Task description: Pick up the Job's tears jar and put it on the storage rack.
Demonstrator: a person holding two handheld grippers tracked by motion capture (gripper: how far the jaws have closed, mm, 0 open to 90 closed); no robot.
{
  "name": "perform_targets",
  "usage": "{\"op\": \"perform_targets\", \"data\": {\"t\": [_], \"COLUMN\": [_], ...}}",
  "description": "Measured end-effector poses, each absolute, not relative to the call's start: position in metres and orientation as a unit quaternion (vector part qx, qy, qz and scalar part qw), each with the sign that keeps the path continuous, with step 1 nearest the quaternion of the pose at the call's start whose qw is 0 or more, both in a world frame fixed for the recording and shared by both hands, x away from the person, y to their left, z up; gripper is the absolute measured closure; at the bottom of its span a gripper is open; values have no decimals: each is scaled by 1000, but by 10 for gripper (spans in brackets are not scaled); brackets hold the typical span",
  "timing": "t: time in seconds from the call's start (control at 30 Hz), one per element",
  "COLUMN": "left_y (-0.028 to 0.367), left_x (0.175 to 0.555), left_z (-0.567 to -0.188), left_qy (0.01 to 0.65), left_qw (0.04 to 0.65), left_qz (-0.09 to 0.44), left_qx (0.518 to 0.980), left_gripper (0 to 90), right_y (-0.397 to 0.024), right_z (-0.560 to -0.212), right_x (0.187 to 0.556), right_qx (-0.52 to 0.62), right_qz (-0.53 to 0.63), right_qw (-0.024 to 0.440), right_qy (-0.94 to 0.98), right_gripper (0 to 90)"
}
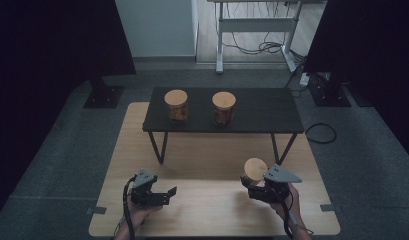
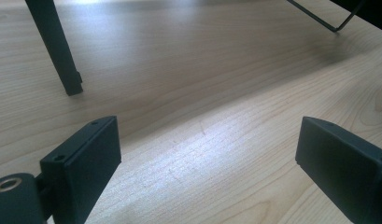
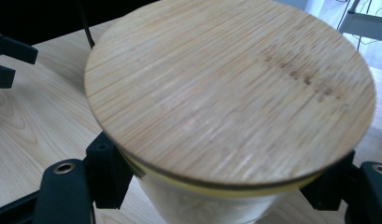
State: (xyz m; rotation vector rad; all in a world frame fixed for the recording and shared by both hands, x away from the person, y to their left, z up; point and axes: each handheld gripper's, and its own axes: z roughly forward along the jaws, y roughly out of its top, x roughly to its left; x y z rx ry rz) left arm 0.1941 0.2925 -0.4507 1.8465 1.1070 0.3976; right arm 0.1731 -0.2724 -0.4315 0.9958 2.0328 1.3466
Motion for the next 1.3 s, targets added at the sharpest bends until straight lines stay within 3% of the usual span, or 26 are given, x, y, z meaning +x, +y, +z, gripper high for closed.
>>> {"op": "perform_targets", "data": {"t": [1.3], "left_y": [289], "left_x": [197], "left_z": [-445], "left_qy": [436], "left_qw": [472], "left_qz": [164], "left_qx": [748], "left_gripper": [64], "right_y": [-275], "right_z": [-370], "right_x": [167], "right_qx": [351], "right_qz": [504], "right_qw": [271], "right_qy": [741], "right_gripper": [249]}}
